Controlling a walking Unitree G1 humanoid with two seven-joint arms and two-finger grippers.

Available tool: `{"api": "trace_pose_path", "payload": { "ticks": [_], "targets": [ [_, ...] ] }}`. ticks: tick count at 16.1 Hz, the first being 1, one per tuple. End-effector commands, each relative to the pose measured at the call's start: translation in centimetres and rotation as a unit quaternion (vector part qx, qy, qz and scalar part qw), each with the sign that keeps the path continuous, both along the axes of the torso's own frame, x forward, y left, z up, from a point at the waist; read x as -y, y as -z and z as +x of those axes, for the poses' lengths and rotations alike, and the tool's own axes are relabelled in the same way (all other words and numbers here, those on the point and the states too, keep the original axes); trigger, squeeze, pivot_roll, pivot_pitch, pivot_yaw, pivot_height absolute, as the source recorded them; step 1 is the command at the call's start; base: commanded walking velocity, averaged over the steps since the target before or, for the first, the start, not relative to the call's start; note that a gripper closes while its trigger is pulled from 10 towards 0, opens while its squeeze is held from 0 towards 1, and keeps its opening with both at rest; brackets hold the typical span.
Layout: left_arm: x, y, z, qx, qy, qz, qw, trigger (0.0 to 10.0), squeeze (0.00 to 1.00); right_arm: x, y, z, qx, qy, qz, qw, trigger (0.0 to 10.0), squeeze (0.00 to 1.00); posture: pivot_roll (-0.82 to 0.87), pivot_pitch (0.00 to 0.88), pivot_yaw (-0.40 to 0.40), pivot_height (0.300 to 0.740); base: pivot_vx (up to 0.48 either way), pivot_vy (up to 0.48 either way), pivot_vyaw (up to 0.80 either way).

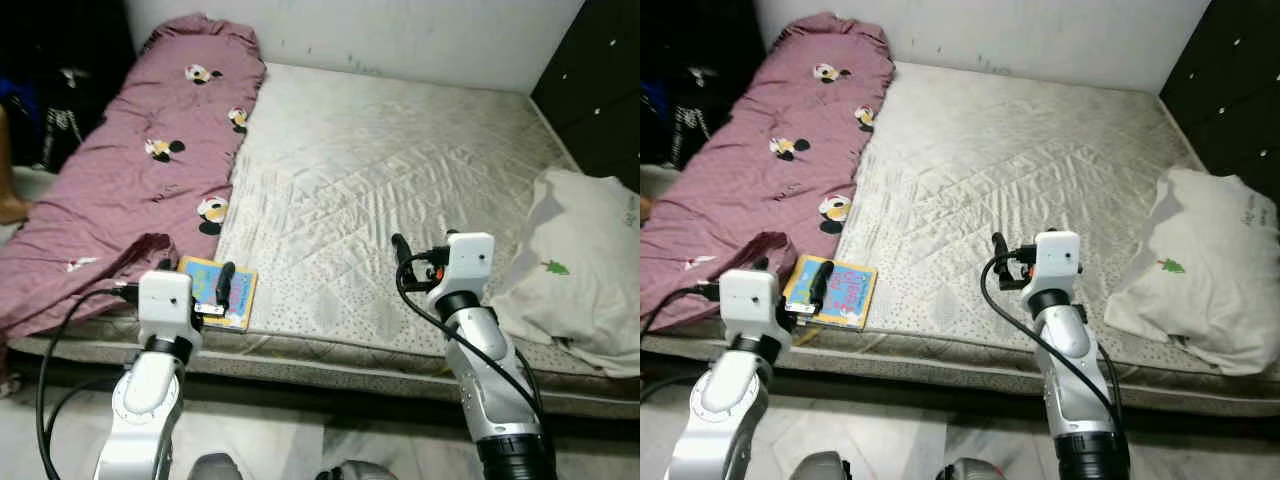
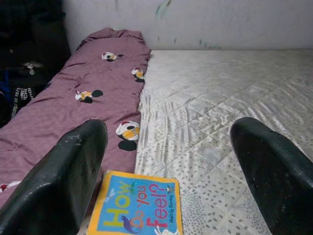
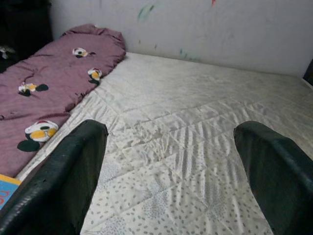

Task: Clean up the room

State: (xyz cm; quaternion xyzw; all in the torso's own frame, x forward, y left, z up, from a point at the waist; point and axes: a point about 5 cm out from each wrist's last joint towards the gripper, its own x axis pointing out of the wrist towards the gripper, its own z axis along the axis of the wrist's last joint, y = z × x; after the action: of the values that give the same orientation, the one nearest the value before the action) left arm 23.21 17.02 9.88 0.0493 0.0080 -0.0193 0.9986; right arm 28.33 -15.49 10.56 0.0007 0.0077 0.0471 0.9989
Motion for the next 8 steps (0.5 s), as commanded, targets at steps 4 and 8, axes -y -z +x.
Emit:
{"api": "trace_pose_path", "payload": {
  "ticks": [4,8],
  "targets": [
    [0.82,-0.26,0.33,0.003,0.034,0.004,0.999,10.0,0.0,1.07,-0.11,-0.4,0.0,0.023,0.002,1.0,10.0,0.0,0.0,0.045,-0.076,0.74,0.0,-0.06,0.0],
    [0.8,-0.31,0.44,0.003,0.039,0.007,0.999,10.0,0.0,0.99,-0.06,-0.61,0.001,0.023,-0.002,1.0,10.0,0.0,0.0,0.046,-0.072,0.74,0.0,-0.202,0.0]
  ]
}}
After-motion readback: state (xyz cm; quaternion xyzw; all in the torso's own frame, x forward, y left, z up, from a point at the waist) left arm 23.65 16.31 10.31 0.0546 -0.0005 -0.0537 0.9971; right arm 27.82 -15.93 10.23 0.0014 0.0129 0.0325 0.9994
